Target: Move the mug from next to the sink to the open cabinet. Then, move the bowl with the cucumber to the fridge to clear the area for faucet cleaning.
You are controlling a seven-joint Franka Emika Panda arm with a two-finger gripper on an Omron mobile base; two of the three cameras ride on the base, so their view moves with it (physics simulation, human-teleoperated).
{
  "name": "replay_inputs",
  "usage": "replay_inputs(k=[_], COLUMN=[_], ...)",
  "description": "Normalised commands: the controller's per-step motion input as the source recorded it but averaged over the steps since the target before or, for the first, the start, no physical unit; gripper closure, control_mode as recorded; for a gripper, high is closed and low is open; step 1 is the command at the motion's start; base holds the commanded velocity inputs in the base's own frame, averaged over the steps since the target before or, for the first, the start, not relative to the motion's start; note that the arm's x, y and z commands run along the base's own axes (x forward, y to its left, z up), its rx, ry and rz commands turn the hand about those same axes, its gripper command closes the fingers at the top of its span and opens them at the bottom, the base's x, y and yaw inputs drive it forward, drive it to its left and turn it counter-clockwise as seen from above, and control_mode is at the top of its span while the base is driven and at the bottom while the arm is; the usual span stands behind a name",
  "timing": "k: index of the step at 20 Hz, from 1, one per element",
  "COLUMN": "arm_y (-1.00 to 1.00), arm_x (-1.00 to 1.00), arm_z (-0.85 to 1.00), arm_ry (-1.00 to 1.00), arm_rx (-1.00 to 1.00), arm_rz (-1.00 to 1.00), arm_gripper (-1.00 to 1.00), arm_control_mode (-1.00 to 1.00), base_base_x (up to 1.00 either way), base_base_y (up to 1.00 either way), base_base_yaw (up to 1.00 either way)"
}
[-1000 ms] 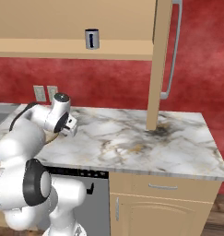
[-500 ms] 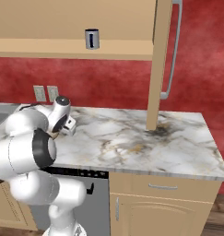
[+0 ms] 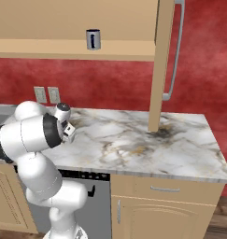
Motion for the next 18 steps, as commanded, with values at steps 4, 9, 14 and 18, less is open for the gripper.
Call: replay_inputs(k=[4,9,14,18], arm_y=[0.25,0.08,0.0,0.0], arm_x=[0.0,0.0,0.02,0.01], arm_z=[-0.21,-0.23,-0.12,0.0], arm_ry=[0.0,0.0,-0.01,0.0], arm_rx=[0.0,0.0,0.01,0.03], arm_rz=[0.0,0.0,0.0,0.0], arm_gripper=[-1.0,-1.0,-1.0,1.0], arm_control_mode=[-1.0,-1.0,-1.0,-1.0], base_base_x=[0.0,0.0,0.0,0.0], base_base_y=[0.0,0.0,0.0,0.0], base_base_yaw=[0.0,0.0,0.0,0.0])
